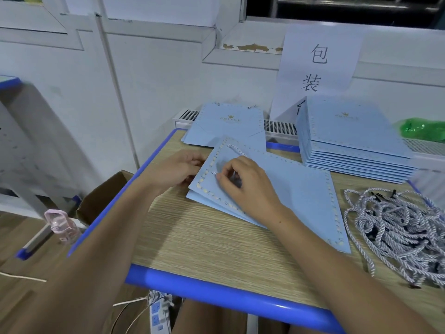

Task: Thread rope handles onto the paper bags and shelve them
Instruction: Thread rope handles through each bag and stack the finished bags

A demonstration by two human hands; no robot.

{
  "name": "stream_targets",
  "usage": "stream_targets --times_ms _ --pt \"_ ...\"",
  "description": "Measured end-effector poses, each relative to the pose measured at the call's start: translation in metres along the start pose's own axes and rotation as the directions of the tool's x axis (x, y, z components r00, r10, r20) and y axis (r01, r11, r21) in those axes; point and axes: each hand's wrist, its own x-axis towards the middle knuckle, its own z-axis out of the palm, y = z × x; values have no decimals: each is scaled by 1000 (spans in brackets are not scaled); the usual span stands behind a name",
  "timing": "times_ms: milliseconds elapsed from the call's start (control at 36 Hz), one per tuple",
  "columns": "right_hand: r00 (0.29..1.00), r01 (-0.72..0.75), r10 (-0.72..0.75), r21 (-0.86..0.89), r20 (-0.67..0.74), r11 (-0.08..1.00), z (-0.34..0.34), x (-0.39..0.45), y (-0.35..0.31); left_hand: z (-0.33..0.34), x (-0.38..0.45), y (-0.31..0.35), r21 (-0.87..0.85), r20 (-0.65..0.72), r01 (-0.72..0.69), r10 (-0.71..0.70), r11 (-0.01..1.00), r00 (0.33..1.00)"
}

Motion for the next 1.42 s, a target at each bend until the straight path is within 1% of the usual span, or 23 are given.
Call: stream_targets --times_ms 111,167,333,444,556,611,694,750,806,861,917,972,1000,1056,1111,1167,1222,1250,1278,1306,1361,1389,1417 --pt "1000 -15 16 -30 20 999 -1 0 -1 6 2 3 -122 -132 19 -35 992 991" --pt "999 -31 32 -33 12 999 -2 1 -2 10 2 3 -199 -155 48 -80 979 985" --pt "998 -69 69 -20 7 997 -2 3 -1 3 8 3 -235 -177 121 -165 964 970" --pt "984 -177 180 243 10 954 -6 4 -2 5 8 2 -3 -130 47 -47 999 990" --pt "976 -200 219 385 -6 901 -10 5 -4 7 7 -1 28 -101 6 -3 1000 995" --pt "971 -212 239 438 -6 873 -16 7 -7 6 8 -3 144 -88 -61 74 988 993" --pt "954 -236 299 578 -15 781 -32 14 -12 13 11 -9 381 74 -186 171 906 982" --pt "963 -197 268 663 -5 722 -41 16 -15 19 8 -7 373 130 -219 183 901 975" --pt "983 -152 180 701 35 696 -44 16 -17 26 5 -3 377 183 -314 263 871 947" --pt "992 -128 100 684 80 718 -40 14 -19 33 2 5 292 224 -379 323 878 920" --pt "997 -73 46 589 61 805 -34 14 -17 36 -3 14 23 196 -308 297 951 934" --pt "1000 -11 19 411 -15 912 -29 14 -6 30 -5 20 -315 78 -258 296 913 952" --pt "999 -18 26 345 -19 939 -28 13 1 23 -4 21 -474 -22 -225 244 851 969" --pt "993 -104 89 242 71 965 -28 9 15 6 1 15 -702 -217 -157 1 694 976" --pt "965 -162 139 91 224 982 -27 3 24 -9 3 6 -775 -324 -140 -196 617 926" --pt "935 -113 134 -80 329 990 -23 -1 26 -13 6 -2 -767 -366 -112 -287 632 885" --pt "918 -23 108 -221 381 975 -18 -1 24 -10 12 -9 -629 -487 -55 -337 776 806" --pt "906 6 105 -261 411 965 -15 -1 22 -8 14 -14 -439 -596 14 -303 898 743" --pt "892 21 115 -292 438 956 -14 -1 21 -5 17 -19 -160 -707 121 -199 980 678" --pt "880 27 127 -315 458 949 -13 -1 21 -3 17 -22 126 -760 230 -56 965 648" --pt "866 21 154 -341 476 940 -12 -1 22 1 18 -27 477 -733 339 154 811 662" --pt "863 16 164 -350 478 937 -11 0 23 3 18 -25 576 -692 317 241 754 681" --pt "862 13 174 -363 477 932 -11 1 23 5 19 -22 653 -623 221 348 724 701"
